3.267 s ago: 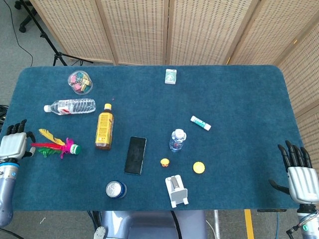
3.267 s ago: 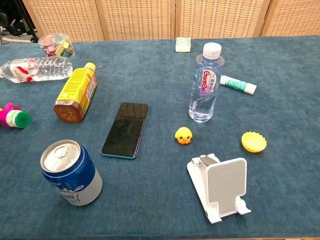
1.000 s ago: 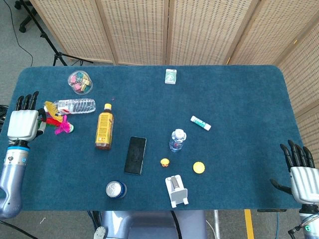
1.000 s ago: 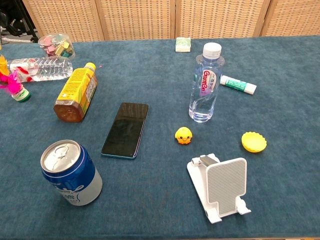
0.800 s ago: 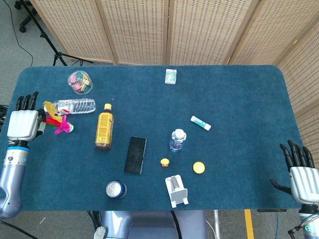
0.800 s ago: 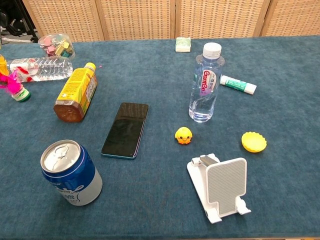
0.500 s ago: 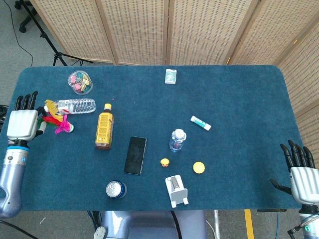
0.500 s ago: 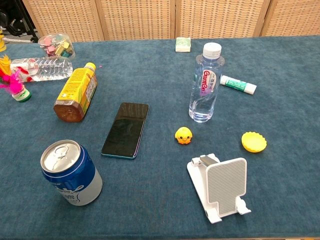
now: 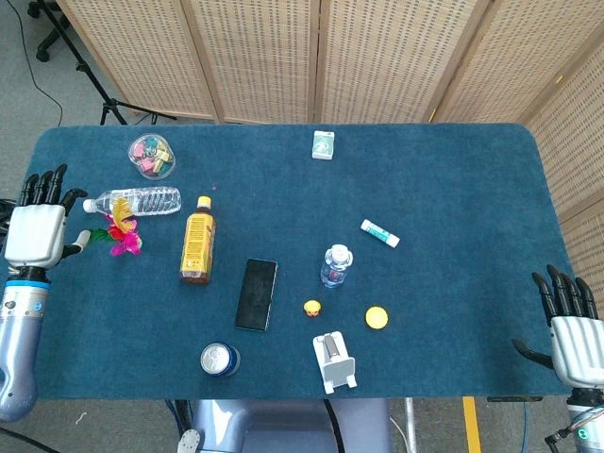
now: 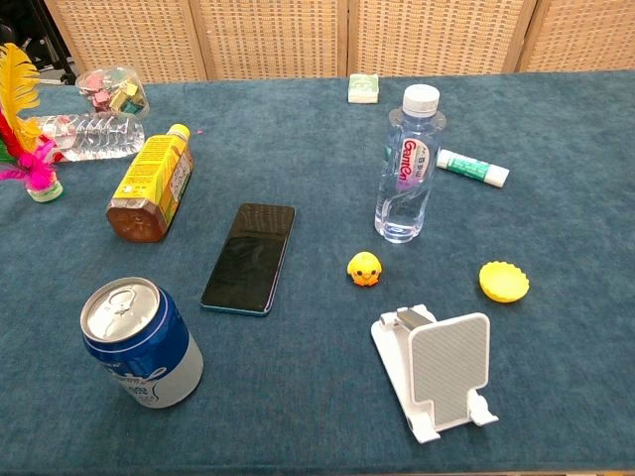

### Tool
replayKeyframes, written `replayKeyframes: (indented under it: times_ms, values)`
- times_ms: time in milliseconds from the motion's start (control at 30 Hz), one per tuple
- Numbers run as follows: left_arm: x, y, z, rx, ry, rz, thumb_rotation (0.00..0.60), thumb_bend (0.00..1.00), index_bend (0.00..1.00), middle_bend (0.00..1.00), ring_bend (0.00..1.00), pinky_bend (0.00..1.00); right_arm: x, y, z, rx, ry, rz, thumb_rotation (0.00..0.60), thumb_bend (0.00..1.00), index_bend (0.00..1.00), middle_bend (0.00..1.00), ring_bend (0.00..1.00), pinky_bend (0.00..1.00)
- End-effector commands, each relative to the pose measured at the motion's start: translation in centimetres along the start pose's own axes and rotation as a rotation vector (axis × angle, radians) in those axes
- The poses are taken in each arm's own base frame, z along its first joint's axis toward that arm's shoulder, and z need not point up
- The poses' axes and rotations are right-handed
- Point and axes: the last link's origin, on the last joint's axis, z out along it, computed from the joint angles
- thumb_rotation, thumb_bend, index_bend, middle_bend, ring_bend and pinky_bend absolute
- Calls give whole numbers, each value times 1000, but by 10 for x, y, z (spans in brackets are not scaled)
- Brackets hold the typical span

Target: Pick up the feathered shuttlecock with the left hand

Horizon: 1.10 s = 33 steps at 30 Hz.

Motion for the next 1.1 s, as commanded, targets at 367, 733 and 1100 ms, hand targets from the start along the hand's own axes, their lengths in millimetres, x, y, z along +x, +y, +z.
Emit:
replayKeyframes:
  times_ms: [367, 733, 1100]
  values:
    - [-2, -23, -84, -36, -11, -104, 600, 0, 26, 0, 0, 0, -1, -1, 0, 3, -2, -4, 600, 0, 0, 0, 0, 0]
    - [-24, -27, -126, -61, -170, -61, 600, 0, 0, 0, 0, 0, -2, -1, 1, 1, -4, -4, 600, 0, 0, 0, 0, 0]
    - [-36, -22, -151, -77, -206, -37, 600, 0, 0, 0, 0, 0, -1, 0, 1, -3, 0, -2, 600, 0, 0, 0, 0, 0]
